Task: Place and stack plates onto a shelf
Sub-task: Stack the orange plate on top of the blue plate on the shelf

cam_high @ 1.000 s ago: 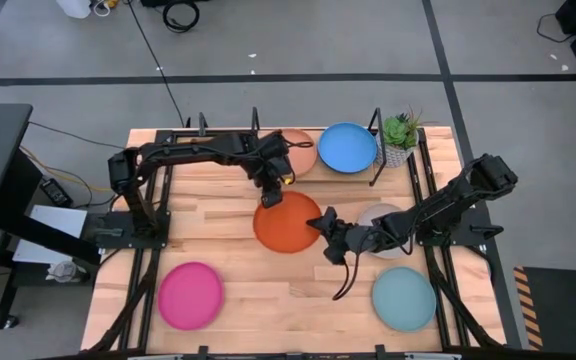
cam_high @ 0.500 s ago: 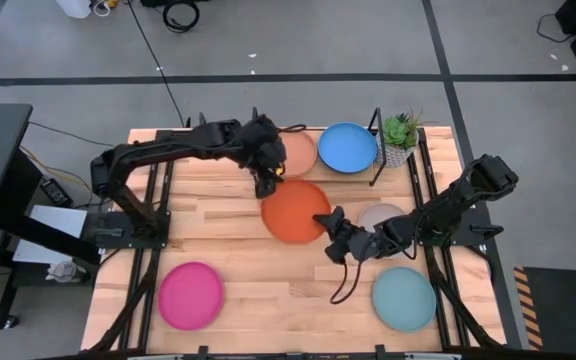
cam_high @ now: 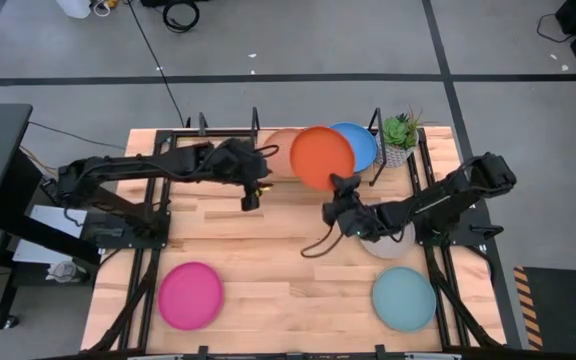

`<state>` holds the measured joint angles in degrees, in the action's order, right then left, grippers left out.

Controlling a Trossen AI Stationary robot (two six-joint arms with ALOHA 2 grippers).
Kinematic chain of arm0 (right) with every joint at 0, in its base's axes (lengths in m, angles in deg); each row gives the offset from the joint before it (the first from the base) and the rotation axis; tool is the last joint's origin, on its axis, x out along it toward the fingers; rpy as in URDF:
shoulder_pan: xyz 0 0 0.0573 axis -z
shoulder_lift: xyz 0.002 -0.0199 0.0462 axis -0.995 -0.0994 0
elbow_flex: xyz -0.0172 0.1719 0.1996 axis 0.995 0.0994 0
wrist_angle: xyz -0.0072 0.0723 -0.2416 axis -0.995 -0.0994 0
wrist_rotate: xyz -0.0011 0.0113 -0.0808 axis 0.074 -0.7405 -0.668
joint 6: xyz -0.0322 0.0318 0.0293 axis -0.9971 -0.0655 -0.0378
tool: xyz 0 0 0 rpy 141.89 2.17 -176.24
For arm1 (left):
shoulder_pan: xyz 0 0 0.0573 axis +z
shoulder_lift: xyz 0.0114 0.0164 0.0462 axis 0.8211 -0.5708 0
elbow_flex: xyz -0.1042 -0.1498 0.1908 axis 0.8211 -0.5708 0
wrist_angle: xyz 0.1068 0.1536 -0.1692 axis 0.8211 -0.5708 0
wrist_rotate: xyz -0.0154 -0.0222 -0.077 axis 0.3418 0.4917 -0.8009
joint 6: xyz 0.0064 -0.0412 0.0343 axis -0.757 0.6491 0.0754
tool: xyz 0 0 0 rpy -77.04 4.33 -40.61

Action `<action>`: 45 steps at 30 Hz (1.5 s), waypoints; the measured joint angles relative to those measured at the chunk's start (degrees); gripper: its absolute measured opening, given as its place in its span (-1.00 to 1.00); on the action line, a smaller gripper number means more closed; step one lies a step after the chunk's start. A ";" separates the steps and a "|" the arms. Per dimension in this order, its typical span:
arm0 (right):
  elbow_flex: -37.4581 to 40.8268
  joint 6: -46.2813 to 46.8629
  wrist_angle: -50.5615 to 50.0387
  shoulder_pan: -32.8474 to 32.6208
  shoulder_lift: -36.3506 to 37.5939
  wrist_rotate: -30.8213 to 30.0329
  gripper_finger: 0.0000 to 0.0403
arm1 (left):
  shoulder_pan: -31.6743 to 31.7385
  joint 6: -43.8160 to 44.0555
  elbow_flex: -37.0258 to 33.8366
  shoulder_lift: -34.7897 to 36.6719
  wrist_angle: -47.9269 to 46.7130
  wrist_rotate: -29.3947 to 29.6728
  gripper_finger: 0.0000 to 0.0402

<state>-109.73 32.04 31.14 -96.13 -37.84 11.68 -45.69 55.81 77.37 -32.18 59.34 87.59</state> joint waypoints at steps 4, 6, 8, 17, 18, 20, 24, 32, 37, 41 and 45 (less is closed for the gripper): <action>0.00 0.59 -1.91 3.17 0.02 0.99 -0.62 | -0.87 2.50 -4.08 4.10 0.33 1.17 -0.14; -0.02 0.61 -3.51 4.35 0.02 0.80 -0.62 | -1.64 3.63 -5.75 6.33 0.01 2.44 -0.14; -0.02 1.63 -5.45 5.35 0.02 0.46 -0.62 | -2.64 4.44 -7.21 8.53 0.22 3.75 -0.14; 0.00 13.28 -17.53 11.13 0.00 11.43 -0.62 | -7.23 8.34 -8.44 13.68 -1.59 6.89 -0.14; 0.00 13.57 -18.08 11.50 0.00 10.71 -0.62 | -7.63 8.51 -8.44 13.80 -1.61 7.27 -0.14; 0.00 14.75 -19.67 12.30 0.00 11.86 -0.62 | -8.31 8.77 -8.44 13.79 -1.51 7.76 -0.14; 0.00 19.86 -24.19 15.05 0.00 18.04 -0.62 | -9.05 9.06 -8.46 13.75 -2.18 8.14 -0.14; 0.00 26.01 -27.68 18.49 0.00 15.64 -0.62 | -9.12 10.41 -8.46 13.73 -2.42 8.28 -0.14; 0.00 27.03 -28.36 19.59 0.00 16.54 -0.62 | -9.10 10.43 -8.46 13.68 -2.44 8.30 -0.14; 0.00 28.11 -28.96 20.42 0.00 15.63 -0.55 | -9.12 11.14 -8.46 13.64 -2.44 8.30 -0.14; -0.04 28.69 -28.79 20.47 0.02 18.49 -0.39 | -9.11 11.25 -8.46 13.64 -3.02 8.30 -0.14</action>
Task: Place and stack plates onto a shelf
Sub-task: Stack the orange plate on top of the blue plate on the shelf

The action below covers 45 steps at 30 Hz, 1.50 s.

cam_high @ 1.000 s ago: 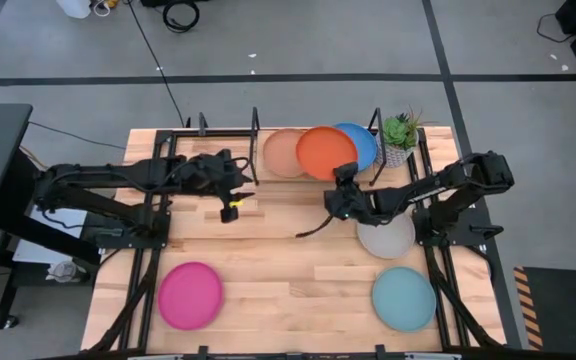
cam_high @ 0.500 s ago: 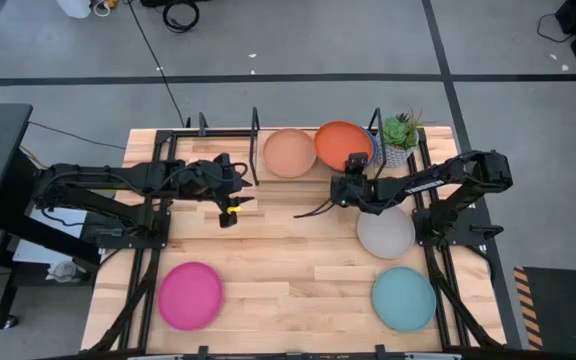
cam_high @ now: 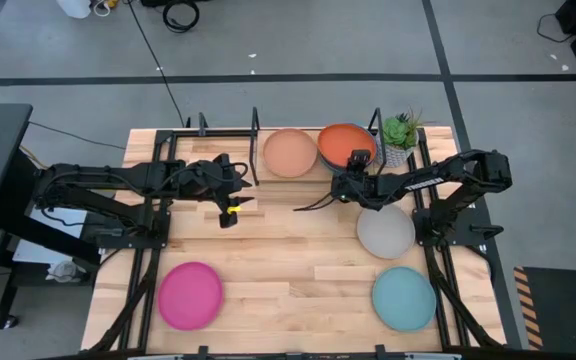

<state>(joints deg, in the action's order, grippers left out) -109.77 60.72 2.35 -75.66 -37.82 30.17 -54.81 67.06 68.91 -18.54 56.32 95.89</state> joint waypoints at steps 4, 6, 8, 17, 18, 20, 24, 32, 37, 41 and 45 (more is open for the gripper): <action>-0.02 0.03 -0.17 -1.12 0.13 0.00 -0.22 | 0.02 0.24 0.00 0.00 -0.40 0.00 -0.14; -0.11 0.05 -0.49 -1.76 0.55 -0.23 -0.14 | 0.02 0.35 0.00 0.00 -0.42 0.00 -0.14; -0.81 0.38 -1.74 -2.34 1.20 0.36 -0.07 | 0.02 0.56 0.00 -0.02 -0.49 -0.02 -0.14; -4.01 0.60 -3.65 -4.70 6.80 9.63 0.02 | 0.02 1.24 0.00 -0.02 -0.69 -0.02 -0.14; -4.26 0.76 -3.59 -5.10 7.70 9.61 0.02 | 0.02 1.25 0.00 -0.02 -0.73 -0.02 -0.14; -4.62 1.60 -3.06 -5.71 9.50 8.63 0.01 | 0.02 1.25 0.00 -0.02 -0.77 -0.02 -0.14; -4.72 3.77 -3.04 -6.33 12.74 8.65 -0.01 | 0.01 1.25 0.00 -0.02 -0.99 -0.02 -0.14; -4.33 7.42 -2.76 -2.78 10.28 13.52 -0.06 | 0.02 1.22 0.00 -0.02 -0.96 -0.04 -0.14; -4.33 7.38 -2.54 -0.34 5.02 15.28 -0.09 | 0.02 1.08 0.00 -0.02 -0.95 -0.04 -0.14; -4.29 4.84 -3.04 0.04 2.48 11.71 -0.09 | 0.02 0.55 0.00 -0.02 -0.95 -0.04 -0.14; -4.27 3.69 -2.07 -1.17 4.35 7.25 -0.09 | 0.02 0.40 0.00 -0.04 -0.98 -0.05 -0.14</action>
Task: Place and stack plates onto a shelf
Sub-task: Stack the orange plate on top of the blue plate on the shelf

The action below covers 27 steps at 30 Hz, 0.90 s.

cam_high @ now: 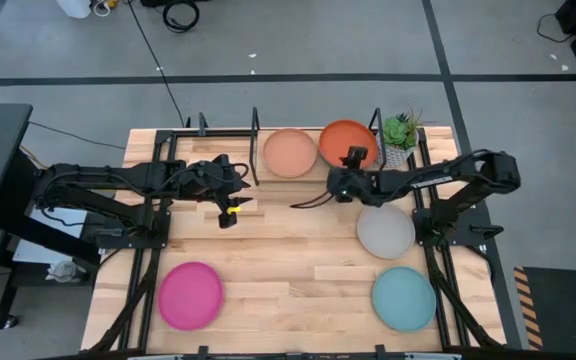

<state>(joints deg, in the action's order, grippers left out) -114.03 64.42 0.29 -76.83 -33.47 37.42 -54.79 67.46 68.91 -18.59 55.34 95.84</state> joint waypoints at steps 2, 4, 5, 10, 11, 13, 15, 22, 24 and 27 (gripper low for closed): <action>0.00 -0.08 0.32 -0.85 1.89 0.54 -0.09 | 0.00 0.08 0.00 0.00 -0.01 -0.01 -0.14; 0.00 0.37 0.27 -1.37 3.75 2.31 -0.09 | 0.00 0.13 0.00 0.00 -0.01 -0.01 -0.14; 0.00 0.74 0.21 -1.46 4.71 3.46 -0.09 | 0.00 0.15 0.00 0.00 -0.01 -0.01 -0.14; 0.00 2.42 0.36 -0.43 7.61 5.61 -0.10 | 0.00 0.92 0.00 0.00 0.01 0.00 -0.14; 0.00 2.65 0.36 0.16 7.65 5.42 -0.11 | 0.00 0.96 0.00 0.00 0.01 0.00 -0.14; 0.00 3.37 0.38 1.65 7.23 5.63 -0.12 | 0.00 0.96 0.00 0.00 0.01 0.00 -0.14; 0.00 3.99 0.18 3.21 6.30 7.43 -0.14 | 0.00 0.87 0.00 0.00 0.01 -0.01 -0.14; 0.00 4.29 0.47 6.18 2.17 12.57 -0.17 | 0.00 0.85 0.00 0.00 -0.42 0.00 -0.14; 0.00 4.25 0.49 6.42 1.27 13.35 -0.17 | 0.00 0.85 0.00 0.00 -0.88 0.01 -0.14; 0.00 3.81 0.46 6.07 1.25 11.78 -0.17 | 0.00 0.86 -0.23 0.00 -0.75 0.01 -0.14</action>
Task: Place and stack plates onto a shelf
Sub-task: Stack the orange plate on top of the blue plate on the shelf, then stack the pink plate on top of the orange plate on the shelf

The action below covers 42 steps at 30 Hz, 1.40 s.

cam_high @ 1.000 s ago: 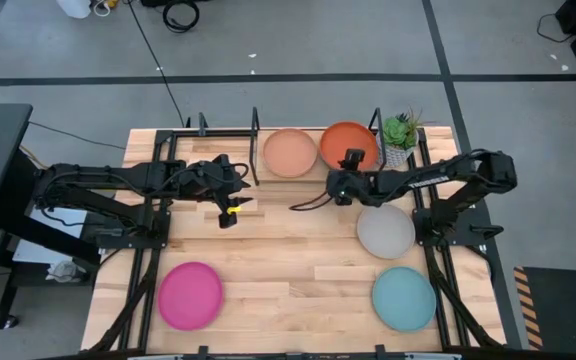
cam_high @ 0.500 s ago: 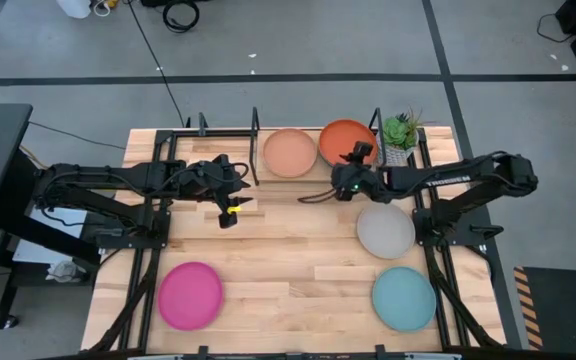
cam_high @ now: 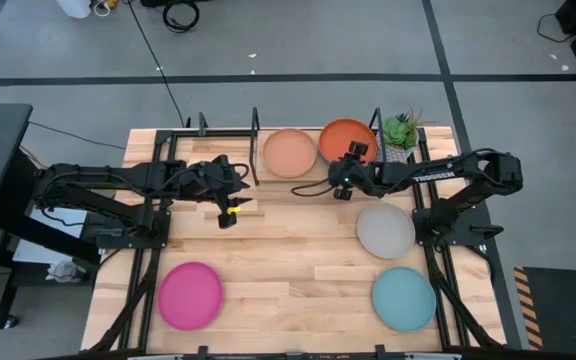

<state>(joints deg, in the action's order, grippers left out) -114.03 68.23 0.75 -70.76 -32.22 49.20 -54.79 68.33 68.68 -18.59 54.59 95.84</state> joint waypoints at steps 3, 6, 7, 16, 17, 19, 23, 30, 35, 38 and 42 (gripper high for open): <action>0.00 -0.07 0.18 -1.51 2.08 -1.42 -0.17 | 0.00 0.20 -0.81 0.00 -0.26 -0.02 -0.14; 0.00 -0.02 0.27 -3.62 4.82 -0.15 -0.17 | 0.00 0.40 -1.61 0.00 -0.20 -0.02 -0.14; 0.00 -0.01 0.06 -4.34 5.73 1.40 -0.17 | 0.00 0.40 -1.91 0.00 -0.14 -0.02 -0.14; -0.02 4.91 -5.30 -8.93 8.59 21.81 -0.17 | -0.05 1.09 -4.96 0.00 1.05 -4.83 -0.14; -0.02 5.53 -5.93 -9.55 8.59 22.48 -0.17 | -0.21 2.12 -5.64 0.00 1.05 -7.57 -0.14; -0.02 7.11 -6.87 -10.97 8.59 23.18 -0.17 | -1.20 4.32 -7.51 0.00 1.11 -12.60 -0.14; -0.02 9.33 -6.78 -13.59 8.59 22.93 -0.17 | -4.89 11.41 -12.53 0.00 1.11 -18.29 -0.14; -0.02 7.87 -0.92 -16.69 8.59 21.66 -0.17 | -13.09 26.22 -19.56 0.00 2.48 -23.50 -0.14; -0.02 6.19 1.23 -16.92 8.58 21.05 -0.17 | -18.98 31.41 -25.69 -1.00 11.01 -21.48 -0.14; -0.02 4.41 2.27 -16.68 8.31 21.05 -0.17 | -22.32 31.49 -27.83 -2.42 13.86 -20.65 -0.14; -0.01 2.40 3.81 -15.98 7.72 21.79 -0.17 | -24.63 34.10 -28.58 -4.38 13.76 -18.88 -0.14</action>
<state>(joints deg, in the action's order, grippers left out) -114.04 70.63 4.56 -86.74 -24.50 71.00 -79.42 102.42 40.10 -22.96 68.35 76.97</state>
